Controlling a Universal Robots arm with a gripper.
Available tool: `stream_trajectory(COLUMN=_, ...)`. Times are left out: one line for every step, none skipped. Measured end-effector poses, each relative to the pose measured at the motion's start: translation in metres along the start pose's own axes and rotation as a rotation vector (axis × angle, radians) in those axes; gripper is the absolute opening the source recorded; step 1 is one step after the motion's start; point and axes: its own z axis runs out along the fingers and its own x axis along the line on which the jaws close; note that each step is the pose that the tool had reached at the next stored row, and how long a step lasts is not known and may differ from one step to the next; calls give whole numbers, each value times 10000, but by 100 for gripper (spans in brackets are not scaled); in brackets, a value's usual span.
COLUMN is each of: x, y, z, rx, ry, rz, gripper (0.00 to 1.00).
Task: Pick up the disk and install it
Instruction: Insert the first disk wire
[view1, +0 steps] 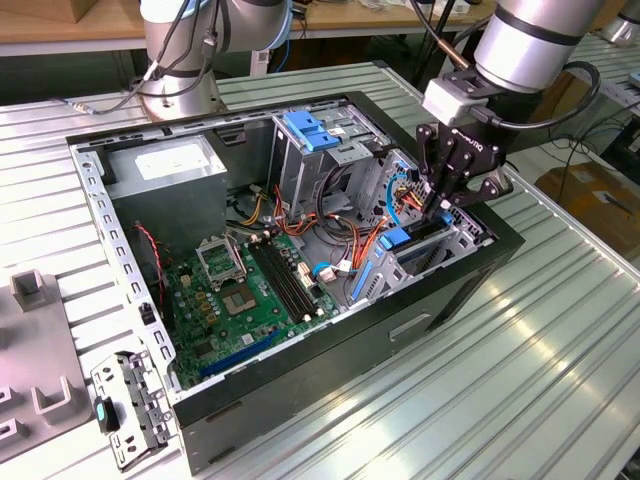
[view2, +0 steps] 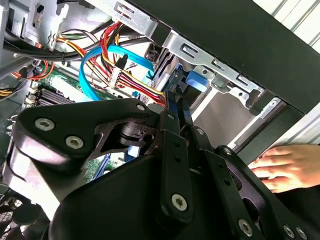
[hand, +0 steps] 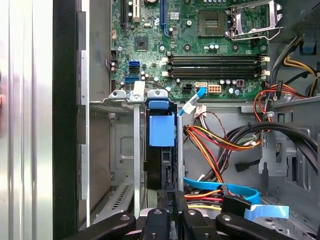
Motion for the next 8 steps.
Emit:
stream_trajectory(x=-1, y=0, z=3, rx=0, ry=1, rz=0, gripper=16)
stream_trajectory(x=-1, y=0, z=8, rx=0, ry=0, rz=0, gripper=16)
stream_trajectory(x=-1, y=0, z=13, rx=0, ry=-1, rz=0, gripper=16)
stream_trajectory(x=-1, y=0, z=18, rx=0, ry=0, rz=0, gripper=16)
stream_trajectory(x=-1, y=-1, z=22, rx=0, ry=-1, rz=0, gripper=16)
stream_trajectory(x=-1, y=-1, z=29, rx=0, ry=-1, rz=0, gripper=16)
stream_trajectory(x=-1, y=-1, z=35, rx=0, ry=0, rz=0, gripper=16)
stream_trajectory(x=-2, y=-1, z=47, rx=0, ry=-1, rz=0, gripper=16)
